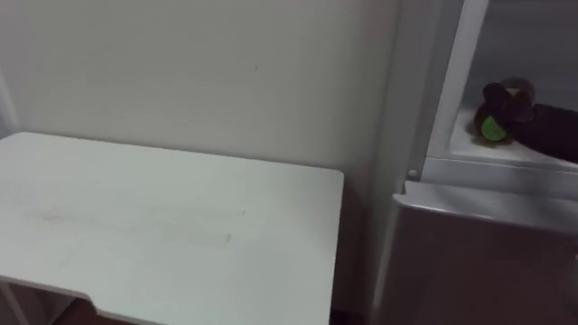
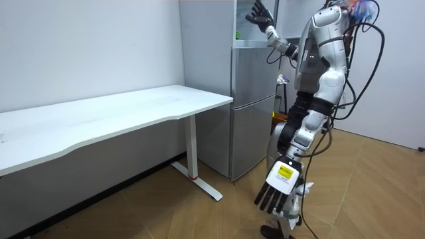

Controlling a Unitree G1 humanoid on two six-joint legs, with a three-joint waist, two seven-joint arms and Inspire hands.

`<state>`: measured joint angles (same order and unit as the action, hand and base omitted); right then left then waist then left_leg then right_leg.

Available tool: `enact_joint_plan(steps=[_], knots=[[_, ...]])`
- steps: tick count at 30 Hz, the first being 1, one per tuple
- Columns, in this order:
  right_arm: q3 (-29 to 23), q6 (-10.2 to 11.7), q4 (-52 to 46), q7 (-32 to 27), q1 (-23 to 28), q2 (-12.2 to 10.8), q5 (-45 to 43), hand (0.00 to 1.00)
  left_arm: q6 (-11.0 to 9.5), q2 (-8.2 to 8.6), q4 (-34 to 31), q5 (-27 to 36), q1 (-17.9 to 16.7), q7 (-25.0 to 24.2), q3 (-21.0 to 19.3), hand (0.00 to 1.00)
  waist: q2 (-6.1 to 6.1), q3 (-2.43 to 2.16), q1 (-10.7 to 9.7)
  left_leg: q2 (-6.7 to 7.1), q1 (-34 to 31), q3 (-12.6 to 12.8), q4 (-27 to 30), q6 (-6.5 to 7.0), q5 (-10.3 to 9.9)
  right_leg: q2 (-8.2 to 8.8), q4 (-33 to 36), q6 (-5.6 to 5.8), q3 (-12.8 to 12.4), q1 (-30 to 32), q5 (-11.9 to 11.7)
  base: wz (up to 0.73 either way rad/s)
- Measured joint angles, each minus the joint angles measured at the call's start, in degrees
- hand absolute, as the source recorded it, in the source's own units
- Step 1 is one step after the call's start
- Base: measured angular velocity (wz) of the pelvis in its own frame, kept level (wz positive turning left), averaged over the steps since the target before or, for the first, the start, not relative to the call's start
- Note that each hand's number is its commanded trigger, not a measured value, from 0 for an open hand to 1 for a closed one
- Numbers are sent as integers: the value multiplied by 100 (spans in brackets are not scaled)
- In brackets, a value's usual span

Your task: Put the bottle in the upper fridge

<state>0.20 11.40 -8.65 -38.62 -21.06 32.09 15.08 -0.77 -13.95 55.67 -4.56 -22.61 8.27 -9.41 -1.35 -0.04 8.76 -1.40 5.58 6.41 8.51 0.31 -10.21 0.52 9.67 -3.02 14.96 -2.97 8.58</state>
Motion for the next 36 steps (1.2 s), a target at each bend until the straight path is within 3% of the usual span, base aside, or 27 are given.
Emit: enact_joint_plan(steps=[5,10,13,15,20,23,26,33,36], knots=[[-36,173,-661,21,218,-265,-2,0,-89,19,249,51,-15,13,-3,0,-87,-13,-24,-10,117,145,-79,-2,-16,-47,22,15,-221,-23,11,-15],[-172,377,-852,126,350,-340,46,0,-176,82,442,52,-23,11,-6,0,-137,5,-65,-11,192,216,-79,-5,-49,-56,11,20,-239,-77,13,-5],[-255,417,-879,382,428,-359,531,0,-208,170,521,44,-13,12,-6,0,-134,5,-107,-28,198,223,-63,-1,-73,-53,6,25,-228,-98,21,-1],[-395,418,-976,577,466,-503,859,0,-223,225,568,-14,11,13,-6,0,-107,7,-132,-33,187,237,-36,1,-96,-54,1,26,-236,-88,21,0],[-492,524,-1323,1361,1248,-594,2136,0,-235,290,571,-130,10,38,8,0,49,-6,-192,-55,185,323,13,12,-170,-94,10,38,-365,-103,16,-9],[-493,511,-1485,1992,1738,-1027,2880,0,-238,389,569,-137,55,33,8,0,168,-20,-294,-62,171,409,13,20,-186,-89,16,44,-394,-63,14,-10],[-491,414,-1486,2507,2083,-1273,3355,0,-345,447,501,-200,84,28,18,0,254,-50,-388,-64,109,449,20,23,-192,-85,72,46,-433,16,15,-10],[-487,293,-1479,3298,2753,-1566,3636,0,-411,454,490,-407,283,22,360,0,311,-40,-578,-86,78,513,102,12,-230,-107,118,35,-531,150,28,-7],[-489,220,-1450,3519,2966,-1831,3590,0,-411,455,502,-408,417,23,410,0,299,-37,-746,-94,10,517,112,10,-232,-112,120,26,-533,171,18,-1]])
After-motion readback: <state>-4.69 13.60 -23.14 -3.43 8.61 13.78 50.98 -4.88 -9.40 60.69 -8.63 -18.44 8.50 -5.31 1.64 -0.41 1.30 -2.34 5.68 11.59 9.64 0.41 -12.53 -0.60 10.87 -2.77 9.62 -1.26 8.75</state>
